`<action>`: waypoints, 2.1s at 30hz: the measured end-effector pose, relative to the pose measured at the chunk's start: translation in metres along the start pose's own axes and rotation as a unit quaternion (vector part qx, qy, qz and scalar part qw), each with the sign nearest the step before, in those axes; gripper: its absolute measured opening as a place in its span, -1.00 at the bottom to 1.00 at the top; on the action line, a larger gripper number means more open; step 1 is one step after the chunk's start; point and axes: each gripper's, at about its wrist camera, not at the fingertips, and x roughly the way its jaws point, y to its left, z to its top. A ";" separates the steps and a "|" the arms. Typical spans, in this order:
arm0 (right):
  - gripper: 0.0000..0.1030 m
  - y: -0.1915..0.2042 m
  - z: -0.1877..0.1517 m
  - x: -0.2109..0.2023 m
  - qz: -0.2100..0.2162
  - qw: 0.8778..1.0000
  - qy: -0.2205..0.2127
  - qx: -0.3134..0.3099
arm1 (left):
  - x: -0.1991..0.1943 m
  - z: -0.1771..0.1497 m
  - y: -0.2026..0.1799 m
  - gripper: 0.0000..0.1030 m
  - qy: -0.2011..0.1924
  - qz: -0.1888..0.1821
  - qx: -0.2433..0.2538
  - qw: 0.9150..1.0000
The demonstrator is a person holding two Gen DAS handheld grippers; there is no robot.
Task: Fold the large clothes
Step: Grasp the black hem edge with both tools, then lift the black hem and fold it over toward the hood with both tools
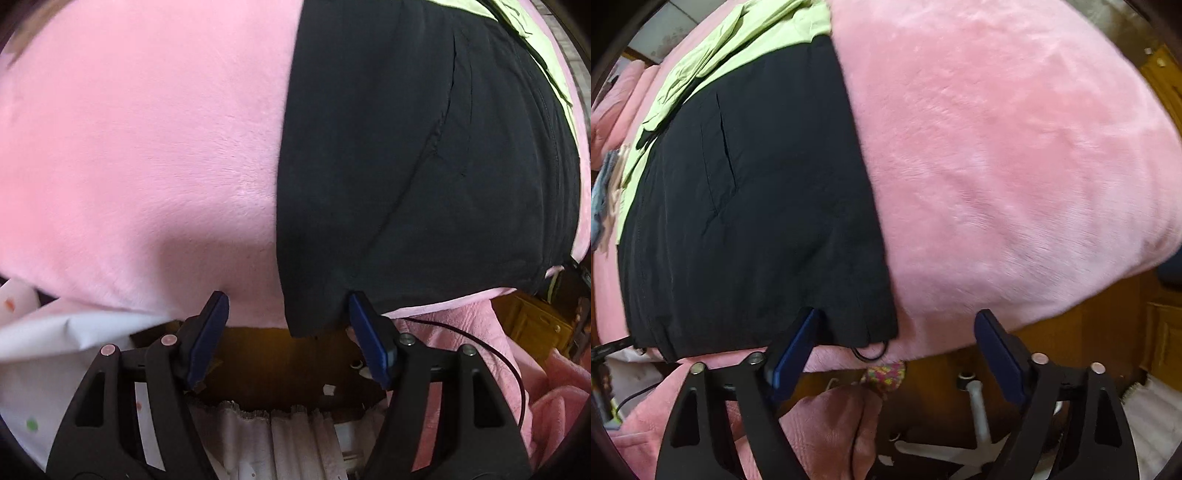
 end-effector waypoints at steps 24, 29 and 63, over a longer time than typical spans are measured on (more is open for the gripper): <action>-0.59 0.035 -0.002 0.004 0.054 0.997 0.030 0.045 | -0.005 0.021 0.007 -0.57 -0.021 -0.075 -0.072 0.994; -0.67 0.053 -0.001 -0.011 0.021 0.996 0.043 0.077 | -0.028 0.029 -0.007 -0.84 -0.001 -0.040 -0.098 0.994; -0.77 0.133 0.237 -0.268 0.368 0.872 -0.230 0.226 | -0.385 0.179 -0.032 -0.96 -0.135 -0.354 -0.263 0.887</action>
